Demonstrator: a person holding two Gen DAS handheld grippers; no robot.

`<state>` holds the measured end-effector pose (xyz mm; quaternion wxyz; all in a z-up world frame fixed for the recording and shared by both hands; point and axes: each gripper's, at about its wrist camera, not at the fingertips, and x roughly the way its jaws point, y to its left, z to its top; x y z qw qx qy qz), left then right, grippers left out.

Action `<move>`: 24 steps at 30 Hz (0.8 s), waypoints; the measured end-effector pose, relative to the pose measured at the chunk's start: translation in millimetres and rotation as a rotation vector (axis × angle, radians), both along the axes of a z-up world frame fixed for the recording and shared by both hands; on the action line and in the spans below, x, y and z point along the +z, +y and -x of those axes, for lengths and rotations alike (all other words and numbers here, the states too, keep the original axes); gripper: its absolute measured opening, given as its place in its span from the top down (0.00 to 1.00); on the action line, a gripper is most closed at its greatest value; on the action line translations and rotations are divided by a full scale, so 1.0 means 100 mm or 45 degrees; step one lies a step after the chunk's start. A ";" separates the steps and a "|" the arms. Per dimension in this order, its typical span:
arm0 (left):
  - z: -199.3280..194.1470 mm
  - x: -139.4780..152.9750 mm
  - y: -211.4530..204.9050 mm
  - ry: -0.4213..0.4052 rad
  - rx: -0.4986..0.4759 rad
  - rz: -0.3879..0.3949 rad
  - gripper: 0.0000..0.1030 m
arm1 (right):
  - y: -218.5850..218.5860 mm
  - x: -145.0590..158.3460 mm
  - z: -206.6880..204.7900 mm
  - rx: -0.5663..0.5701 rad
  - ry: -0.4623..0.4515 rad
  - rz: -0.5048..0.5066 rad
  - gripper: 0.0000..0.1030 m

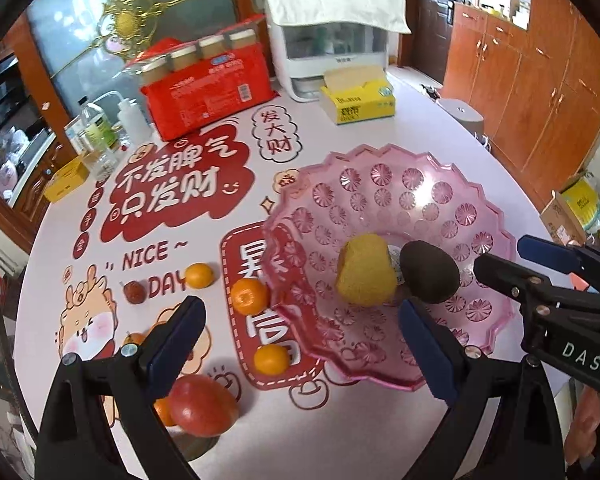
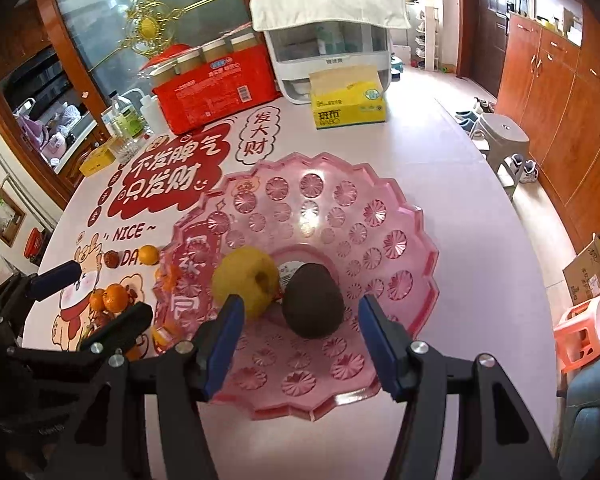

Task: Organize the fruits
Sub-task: 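Lower the pear and avocado into the bowl and open both tools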

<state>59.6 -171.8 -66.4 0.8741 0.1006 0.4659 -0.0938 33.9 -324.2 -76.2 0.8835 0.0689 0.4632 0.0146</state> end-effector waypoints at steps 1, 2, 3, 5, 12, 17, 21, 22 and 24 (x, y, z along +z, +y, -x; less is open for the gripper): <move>0.01 0.02 0.04 -0.005 0.008 0.005 0.06 | 0.03 0.02 0.02 0.006 -0.005 0.003 0.42; 0.04 0.05 0.09 -0.011 0.017 0.010 0.06 | 0.07 0.04 0.05 0.014 -0.012 0.008 0.42; 0.06 0.08 0.12 -0.016 0.024 0.014 0.06 | 0.10 0.06 0.07 0.020 -0.018 0.014 0.42; 0.11 0.13 0.20 -0.029 0.038 0.021 0.06 | 0.18 0.11 0.12 0.037 -0.033 0.025 0.42; 0.28 0.33 0.50 -0.098 0.060 0.039 0.06 | 0.48 0.25 0.24 0.075 -0.067 0.051 0.42; 0.38 0.49 0.77 -0.147 0.067 0.036 0.06 | 0.76 0.38 0.29 0.090 -0.099 0.067 0.42; 0.43 0.58 1.07 -0.181 0.074 0.036 0.06 | 1.04 0.46 0.34 0.099 -0.129 0.086 0.42; 0.44 0.61 1.17 -0.184 0.075 0.041 0.06 | 1.12 0.48 0.36 0.098 -0.136 0.093 0.42; 0.44 0.64 1.31 -0.188 0.080 0.047 0.05 | 1.25 0.51 0.39 0.100 -0.146 0.100 0.42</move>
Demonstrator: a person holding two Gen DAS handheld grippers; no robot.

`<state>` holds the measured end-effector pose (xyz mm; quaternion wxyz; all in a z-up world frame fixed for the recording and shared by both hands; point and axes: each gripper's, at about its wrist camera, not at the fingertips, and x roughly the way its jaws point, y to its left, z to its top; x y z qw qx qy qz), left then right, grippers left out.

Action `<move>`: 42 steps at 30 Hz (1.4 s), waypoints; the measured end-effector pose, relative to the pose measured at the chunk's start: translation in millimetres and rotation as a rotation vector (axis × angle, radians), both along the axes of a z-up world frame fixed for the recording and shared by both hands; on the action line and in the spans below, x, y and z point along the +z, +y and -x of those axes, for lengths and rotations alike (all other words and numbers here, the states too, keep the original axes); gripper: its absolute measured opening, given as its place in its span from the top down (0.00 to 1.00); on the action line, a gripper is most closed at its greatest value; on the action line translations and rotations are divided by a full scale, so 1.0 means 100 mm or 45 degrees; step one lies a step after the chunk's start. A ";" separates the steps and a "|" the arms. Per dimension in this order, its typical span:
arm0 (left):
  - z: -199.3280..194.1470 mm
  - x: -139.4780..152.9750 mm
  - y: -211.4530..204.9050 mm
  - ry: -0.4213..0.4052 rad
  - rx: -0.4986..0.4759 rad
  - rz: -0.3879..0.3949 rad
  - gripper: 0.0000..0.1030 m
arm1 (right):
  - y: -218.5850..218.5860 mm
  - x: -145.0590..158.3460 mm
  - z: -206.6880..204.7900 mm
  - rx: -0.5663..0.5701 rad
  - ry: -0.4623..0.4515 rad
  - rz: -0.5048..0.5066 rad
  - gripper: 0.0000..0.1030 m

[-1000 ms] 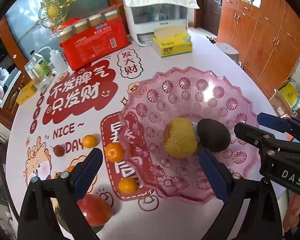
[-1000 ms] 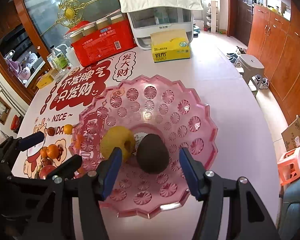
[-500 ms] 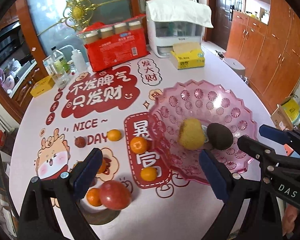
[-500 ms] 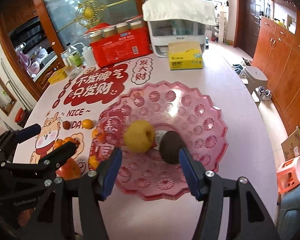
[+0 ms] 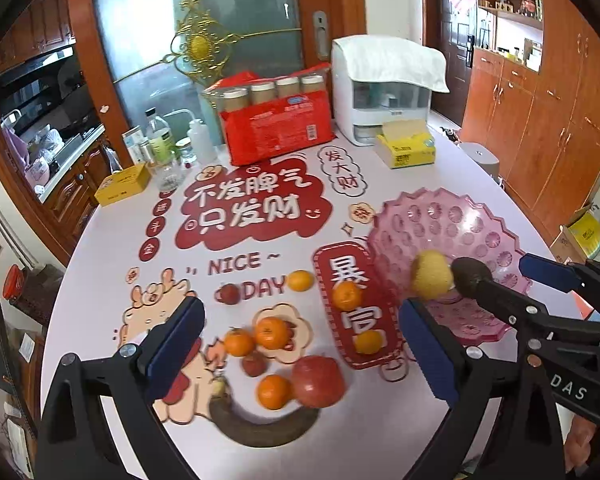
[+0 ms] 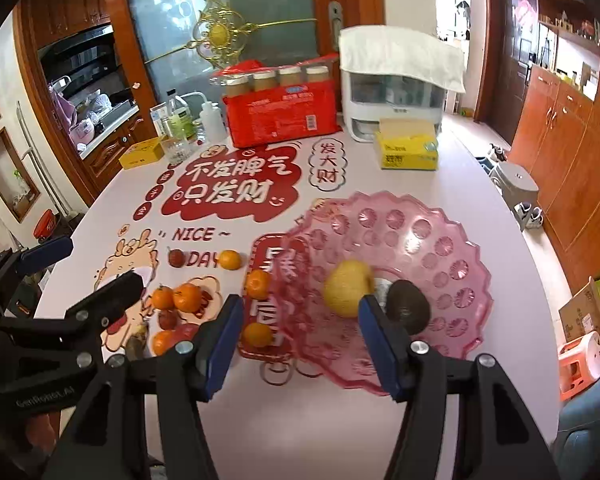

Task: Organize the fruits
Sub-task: 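Lower the pear and avocado into the bowl and open both tools, then grasp the red apple with the right tool while the left tool grasps the dark banana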

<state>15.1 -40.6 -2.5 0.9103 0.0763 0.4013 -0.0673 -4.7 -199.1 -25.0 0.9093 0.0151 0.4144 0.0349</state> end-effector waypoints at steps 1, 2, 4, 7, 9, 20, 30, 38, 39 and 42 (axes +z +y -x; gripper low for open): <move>0.00 0.01 0.10 -0.002 0.003 0.004 0.05 | 0.08 0.01 0.02 -0.001 -0.007 0.002 0.42; 0.00 0.02 0.16 -0.003 0.006 0.008 0.05 | 0.16 0.02 0.03 -0.003 -0.012 0.005 0.42; 0.00 0.03 0.32 -0.002 0.008 0.020 0.05 | 0.29 0.03 0.05 -0.005 -0.014 0.016 0.42; 0.00 0.01 0.54 0.003 0.007 0.035 0.05 | 0.50 0.01 0.07 -0.013 -0.003 0.027 0.42; -0.01 -0.02 0.68 0.008 0.003 0.042 0.05 | 0.60 -0.01 0.07 -0.019 0.009 0.033 0.42; -0.23 -0.36 1.22 0.108 -0.048 0.072 0.05 | 1.05 -0.26 0.08 -0.088 0.095 0.047 0.42; -0.46 -0.75 1.51 0.224 -0.099 0.063 0.05 | 1.18 -0.72 -0.11 -0.175 0.225 -0.061 0.42; -0.58 -1.22 1.61 0.363 -0.146 0.084 0.05 | 1.23 -1.12 -0.23 -0.201 0.331 -0.119 0.42; -0.58 -1.27 1.64 0.383 -0.150 0.102 0.05 | 1.23 -1.15 -0.24 -0.200 0.339 -0.125 0.42; -0.57 -1.40 1.66 0.436 -0.165 0.101 0.05 | 1.24 -1.27 -0.29 -0.197 0.364 -0.142 0.42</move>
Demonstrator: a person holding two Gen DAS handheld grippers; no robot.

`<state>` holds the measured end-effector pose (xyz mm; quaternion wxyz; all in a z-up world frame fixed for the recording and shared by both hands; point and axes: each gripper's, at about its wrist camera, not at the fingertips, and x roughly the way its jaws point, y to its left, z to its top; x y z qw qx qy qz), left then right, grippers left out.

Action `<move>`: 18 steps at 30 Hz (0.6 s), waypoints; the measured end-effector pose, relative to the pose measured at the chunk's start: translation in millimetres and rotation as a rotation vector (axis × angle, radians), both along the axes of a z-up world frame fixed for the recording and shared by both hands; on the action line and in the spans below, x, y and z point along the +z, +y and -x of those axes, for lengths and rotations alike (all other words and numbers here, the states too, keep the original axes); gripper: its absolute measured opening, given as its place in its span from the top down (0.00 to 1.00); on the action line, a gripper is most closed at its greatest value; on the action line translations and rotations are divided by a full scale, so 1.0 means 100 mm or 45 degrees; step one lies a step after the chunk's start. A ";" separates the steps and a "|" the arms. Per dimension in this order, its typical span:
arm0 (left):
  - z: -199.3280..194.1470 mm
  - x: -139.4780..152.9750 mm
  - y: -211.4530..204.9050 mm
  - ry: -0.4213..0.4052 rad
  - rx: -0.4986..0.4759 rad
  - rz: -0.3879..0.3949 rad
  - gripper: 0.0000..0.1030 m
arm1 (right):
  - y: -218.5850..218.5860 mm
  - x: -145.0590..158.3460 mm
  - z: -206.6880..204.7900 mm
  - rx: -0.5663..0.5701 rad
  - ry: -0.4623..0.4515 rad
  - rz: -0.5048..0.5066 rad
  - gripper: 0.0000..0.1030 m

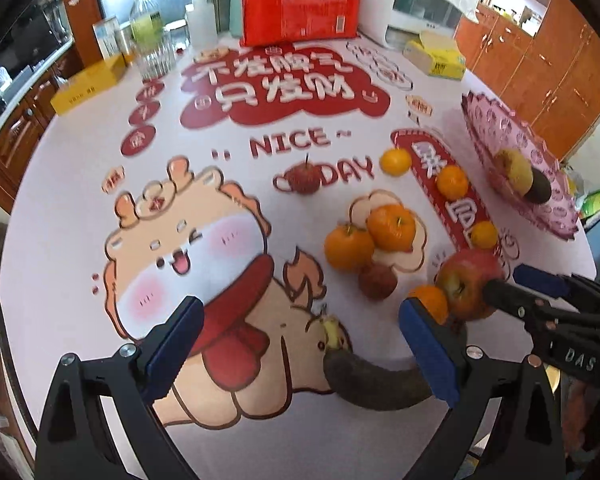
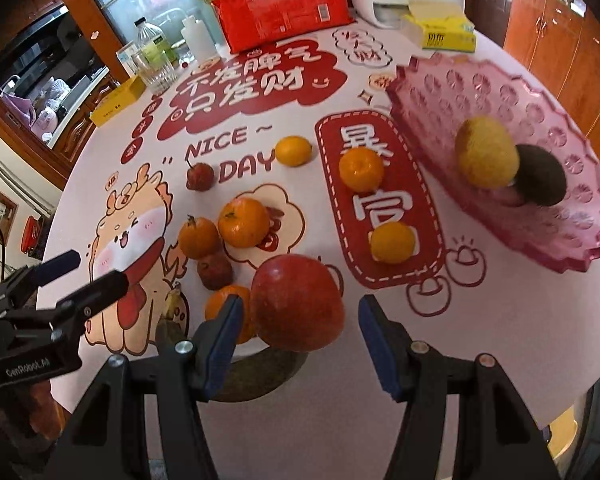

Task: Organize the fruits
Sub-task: 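Grasp the red apple with the right tool while the left tool grasps the dark banana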

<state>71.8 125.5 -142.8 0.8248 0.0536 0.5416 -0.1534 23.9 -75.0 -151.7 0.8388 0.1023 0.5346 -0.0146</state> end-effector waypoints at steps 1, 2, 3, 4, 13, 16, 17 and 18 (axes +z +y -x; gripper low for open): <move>0.01 -0.03 0.01 0.018 -0.007 0.005 0.05 | 0.00 -0.04 -0.02 -0.001 0.009 -0.011 0.42; 0.03 -0.08 0.01 0.050 -0.016 0.014 0.05 | 0.00 -0.08 -0.03 -0.002 0.017 -0.018 0.42; 0.04 -0.13 0.01 0.076 -0.022 0.016 0.05 | 0.00 -0.12 -0.05 -0.005 0.027 -0.028 0.42; 0.05 -0.17 0.00 0.099 -0.026 0.012 0.05 | 0.00 -0.15 -0.06 -0.009 0.033 -0.033 0.42; 0.16 -0.36 -0.03 0.228 -0.039 0.023 0.06 | 0.00 -0.29 -0.19 0.010 0.020 -0.038 0.41; 0.21 -0.40 -0.06 0.255 -0.038 0.033 0.06 | 0.01 -0.31 -0.24 0.041 0.019 -0.034 0.40; 0.22 -0.41 -0.07 0.263 -0.040 0.032 0.06 | 0.01 -0.32 -0.27 0.054 0.021 -0.036 0.39; 0.24 -0.43 -0.09 0.273 -0.042 0.030 0.06 | 0.01 -0.33 -0.29 0.060 0.027 -0.035 0.39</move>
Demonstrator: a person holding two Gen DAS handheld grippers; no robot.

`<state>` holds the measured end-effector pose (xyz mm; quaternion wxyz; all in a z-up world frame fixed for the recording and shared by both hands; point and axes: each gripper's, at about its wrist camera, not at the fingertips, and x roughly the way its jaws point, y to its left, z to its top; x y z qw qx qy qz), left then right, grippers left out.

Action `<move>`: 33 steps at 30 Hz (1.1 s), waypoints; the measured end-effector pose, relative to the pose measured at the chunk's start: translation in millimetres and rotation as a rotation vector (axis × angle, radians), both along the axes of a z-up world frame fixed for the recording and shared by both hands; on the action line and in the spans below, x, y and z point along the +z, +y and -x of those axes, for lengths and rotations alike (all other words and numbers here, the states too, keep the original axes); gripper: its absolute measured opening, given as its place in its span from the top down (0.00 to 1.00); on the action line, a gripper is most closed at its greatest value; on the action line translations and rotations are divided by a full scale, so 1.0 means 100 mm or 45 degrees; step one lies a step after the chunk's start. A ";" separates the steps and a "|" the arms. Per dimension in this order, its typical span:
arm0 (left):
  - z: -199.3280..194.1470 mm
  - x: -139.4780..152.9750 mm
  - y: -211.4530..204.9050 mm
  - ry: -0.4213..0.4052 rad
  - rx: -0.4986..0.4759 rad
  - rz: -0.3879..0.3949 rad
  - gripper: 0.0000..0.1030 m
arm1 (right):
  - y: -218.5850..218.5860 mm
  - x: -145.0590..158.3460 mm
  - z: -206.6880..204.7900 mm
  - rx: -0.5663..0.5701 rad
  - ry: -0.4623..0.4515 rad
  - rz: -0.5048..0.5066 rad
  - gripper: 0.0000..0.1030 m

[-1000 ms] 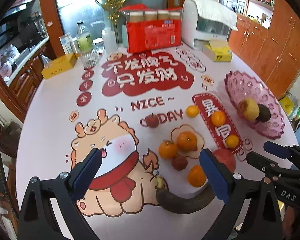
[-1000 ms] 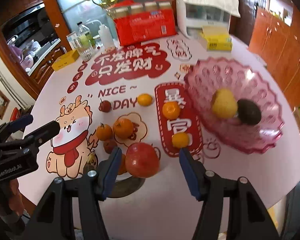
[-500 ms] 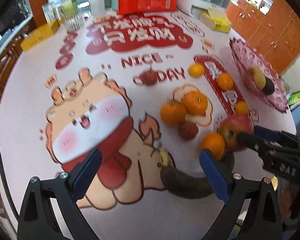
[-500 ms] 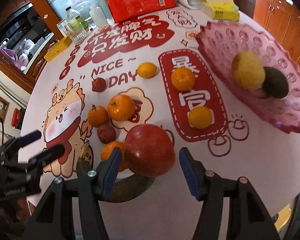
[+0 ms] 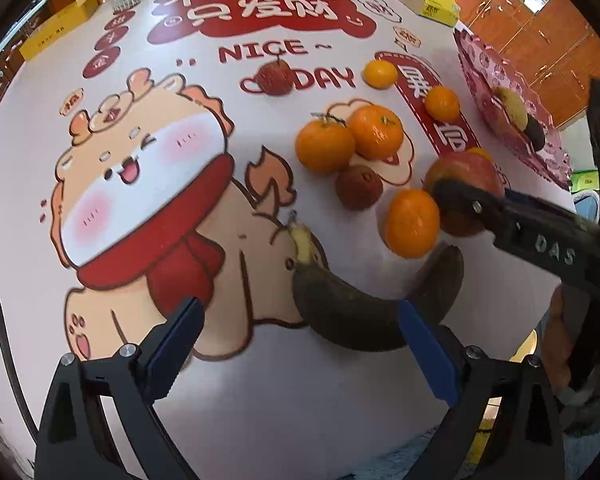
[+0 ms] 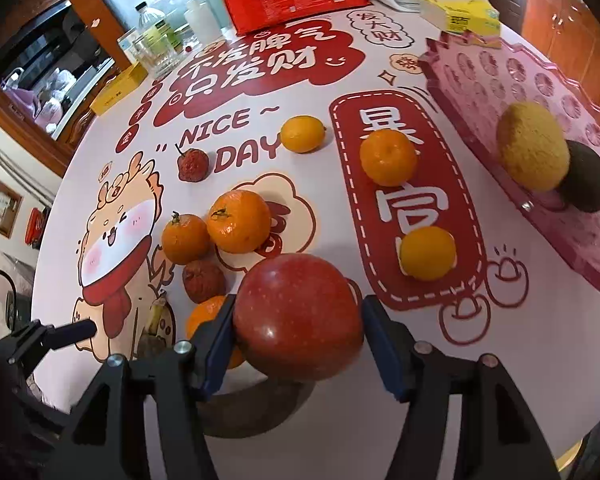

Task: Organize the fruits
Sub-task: 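Grasp the red apple with the right tool while the left tool grasps the dark banana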

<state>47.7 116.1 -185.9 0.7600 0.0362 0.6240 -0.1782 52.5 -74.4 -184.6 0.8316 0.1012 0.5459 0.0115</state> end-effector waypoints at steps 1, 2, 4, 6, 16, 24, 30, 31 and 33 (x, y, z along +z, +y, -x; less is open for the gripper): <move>0.01 -0.01 -0.02 0.007 -0.001 -0.001 0.06 | 0.00 -0.02 -0.02 0.007 0.010 0.000 0.39; 0.02 -0.02 -0.03 0.011 -0.001 -0.001 0.06 | -0.02 -0.03 -0.04 0.011 0.014 -0.012 0.39; 0.04 -0.03 -0.05 0.019 0.013 0.000 0.06 | -0.06 -0.05 -0.09 0.008 0.026 -0.037 0.39; 0.04 -0.03 -0.07 0.027 0.032 0.005 0.06 | -0.07 -0.05 -0.11 0.029 0.032 -0.040 0.40; 0.06 -0.17 -0.14 0.143 0.233 0.008 0.13 | -0.07 -0.01 -0.02 0.207 0.046 0.018 0.43; 0.12 -0.25 -0.12 0.249 0.584 0.059 0.27 | -0.18 0.08 0.03 0.354 0.044 0.036 0.43; 0.18 -0.32 -0.15 0.310 0.819 0.128 0.44 | -0.23 0.20 0.07 0.466 0.007 0.053 0.43; 0.19 -0.33 -0.17 0.308 0.844 0.123 0.44 | -0.24 0.21 0.08 0.483 0.002 0.057 0.43; 0.23 -0.34 -0.20 0.285 0.911 0.105 0.46 | -0.27 0.24 0.10 0.512 -0.008 0.064 0.43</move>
